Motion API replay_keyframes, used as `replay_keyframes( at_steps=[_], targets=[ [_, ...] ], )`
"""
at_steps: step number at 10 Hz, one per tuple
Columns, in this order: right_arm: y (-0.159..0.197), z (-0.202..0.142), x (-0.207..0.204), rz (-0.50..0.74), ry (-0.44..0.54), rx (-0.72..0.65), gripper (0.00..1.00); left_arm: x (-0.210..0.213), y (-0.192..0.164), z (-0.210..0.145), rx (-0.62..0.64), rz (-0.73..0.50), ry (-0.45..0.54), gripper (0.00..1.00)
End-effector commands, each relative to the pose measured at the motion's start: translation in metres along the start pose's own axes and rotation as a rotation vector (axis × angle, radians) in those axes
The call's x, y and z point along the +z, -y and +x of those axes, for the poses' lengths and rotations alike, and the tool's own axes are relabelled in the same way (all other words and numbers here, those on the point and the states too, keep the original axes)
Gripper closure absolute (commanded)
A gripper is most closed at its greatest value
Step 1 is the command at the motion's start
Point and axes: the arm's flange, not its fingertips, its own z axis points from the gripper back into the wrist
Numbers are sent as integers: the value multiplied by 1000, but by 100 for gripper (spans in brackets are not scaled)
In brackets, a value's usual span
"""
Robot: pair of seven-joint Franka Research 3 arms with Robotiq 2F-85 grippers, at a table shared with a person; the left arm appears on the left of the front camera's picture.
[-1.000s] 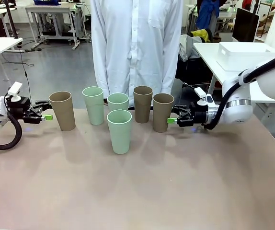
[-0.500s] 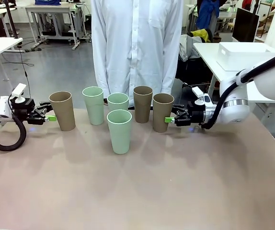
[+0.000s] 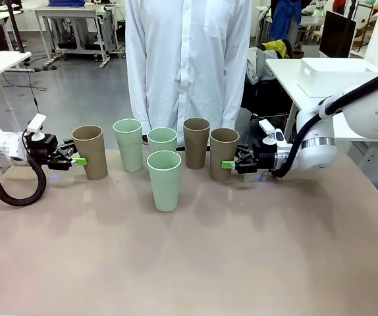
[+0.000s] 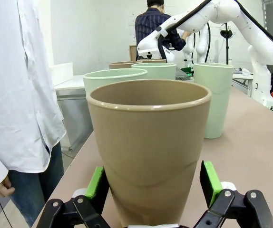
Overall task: Stack the cups and store them in the basket.
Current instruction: Pick up two Reusable plastic cups , one in each hand.
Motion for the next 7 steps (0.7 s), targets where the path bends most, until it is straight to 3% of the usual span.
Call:
replay_keyframes(
  at_steps=[1, 7],
  targets=[
    [-4, 10, -6, -4, 23, -31, 0, -7, -1, 4, -12, 16, 0, 0],
    [-5, 9, -12, 14, 35, -63, 0, -23, -4, 0, 15, 1, 23, 0]
  ],
)
